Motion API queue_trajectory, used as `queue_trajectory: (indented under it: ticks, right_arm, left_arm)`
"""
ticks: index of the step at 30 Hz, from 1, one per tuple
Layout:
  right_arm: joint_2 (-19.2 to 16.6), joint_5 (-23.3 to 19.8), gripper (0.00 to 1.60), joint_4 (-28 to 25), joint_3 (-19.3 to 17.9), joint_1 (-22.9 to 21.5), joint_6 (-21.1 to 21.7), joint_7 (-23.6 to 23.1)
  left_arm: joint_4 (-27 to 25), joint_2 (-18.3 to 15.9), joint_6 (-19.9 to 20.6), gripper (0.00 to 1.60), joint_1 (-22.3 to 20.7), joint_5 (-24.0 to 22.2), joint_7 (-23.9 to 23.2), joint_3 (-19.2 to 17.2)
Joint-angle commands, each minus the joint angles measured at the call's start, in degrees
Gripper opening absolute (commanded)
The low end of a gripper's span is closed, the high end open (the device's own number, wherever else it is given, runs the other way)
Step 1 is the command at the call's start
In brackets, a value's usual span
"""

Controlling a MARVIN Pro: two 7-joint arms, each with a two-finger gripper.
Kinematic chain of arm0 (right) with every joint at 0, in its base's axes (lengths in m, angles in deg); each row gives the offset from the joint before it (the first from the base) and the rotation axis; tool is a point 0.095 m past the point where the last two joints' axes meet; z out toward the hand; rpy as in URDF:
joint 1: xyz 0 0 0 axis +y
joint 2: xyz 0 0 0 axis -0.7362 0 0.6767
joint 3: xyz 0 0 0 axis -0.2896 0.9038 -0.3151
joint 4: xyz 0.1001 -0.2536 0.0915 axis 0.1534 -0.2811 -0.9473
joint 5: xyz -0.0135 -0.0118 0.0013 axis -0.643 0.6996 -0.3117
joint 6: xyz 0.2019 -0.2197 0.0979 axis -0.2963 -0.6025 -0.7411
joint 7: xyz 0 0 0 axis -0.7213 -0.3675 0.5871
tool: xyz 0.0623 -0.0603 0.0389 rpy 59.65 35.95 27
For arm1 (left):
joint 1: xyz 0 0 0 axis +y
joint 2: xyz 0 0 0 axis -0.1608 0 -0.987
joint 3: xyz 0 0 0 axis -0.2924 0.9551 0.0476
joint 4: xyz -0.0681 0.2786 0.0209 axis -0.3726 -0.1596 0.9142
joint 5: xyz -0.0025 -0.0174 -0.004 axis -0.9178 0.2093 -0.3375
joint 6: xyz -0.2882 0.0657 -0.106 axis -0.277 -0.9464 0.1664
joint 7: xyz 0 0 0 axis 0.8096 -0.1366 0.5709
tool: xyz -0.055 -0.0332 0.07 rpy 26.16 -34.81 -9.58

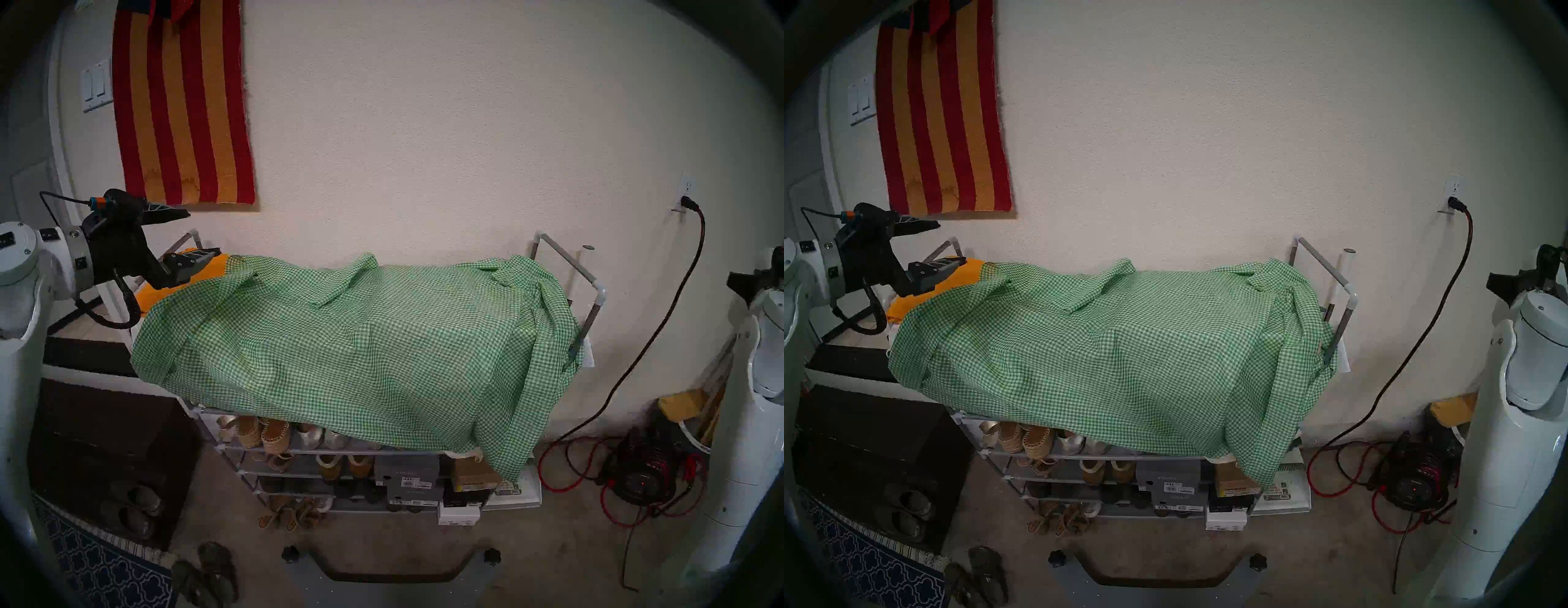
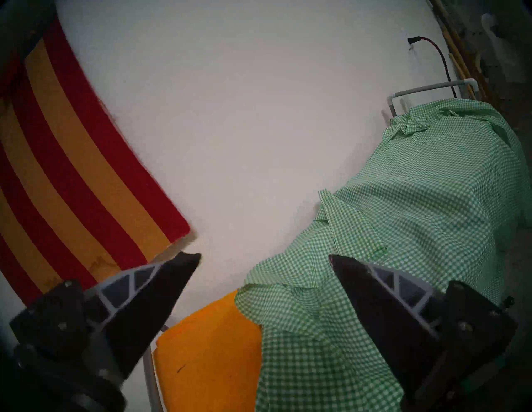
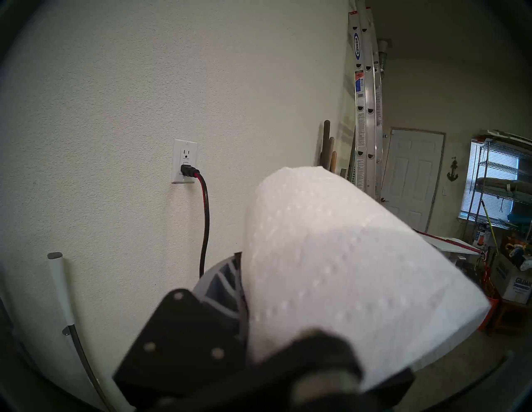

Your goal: Lift the object off the cloth, cover the shoe rack with the cloth, put the object back

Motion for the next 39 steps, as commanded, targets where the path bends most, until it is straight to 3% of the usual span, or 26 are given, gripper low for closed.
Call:
queue_trajectory:
  ticks: [1,9,11,14,30,33,39]
  right_arm:
    - [-0.39,0.08,0.00,-0.29,0.10,-0.24,-0.11,0.30]
    - [-0.59,-0.25,0.00,-0.27,0.24,-0.27,-0.11,0.86]
    - [-0.61,-0.29,0.00,-0.26,0.25,-0.27,-0.11,0.92]
    - [-0.71,-0.53,0.00,-0.24,0.34,-0.27,-0.11,1.27]
    - [-1.05,-1.43,0.00,-0.18,0.60,-0.16,-0.11,2.45]
    - [-1.18,-1.75,0.00,-0.17,0.66,-0.11,-0.11,2.81]
    - [-1.33,-2.14,0.00,-0.17,0.73,-0.02,-0.11,3.22]
  left_arm:
    - [4.30,-6.46,5.59,1.60,-6.25,-2.71,-2.95,6.98]
    - [9.61,-10.24,10.97,1.60,-12.47,-4.47,-5.65,16.09]
    - [9.66,-10.70,11.15,1.60,-11.89,-4.84,-5.59,16.17]
    - [11.22,-11.82,12.86,1.60,-15.50,-5.06,-6.10,20.35]
    - [16.14,-10.53,14.96,1.60,-25.01,-4.85,-3.33,30.29]
    - [18.48,-10.52,15.71,1.60,-28.91,-4.14,-3.35,33.46]
    - [19.59,-10.55,16.48,1.60,-30.98,-3.51,-3.68,35.15]
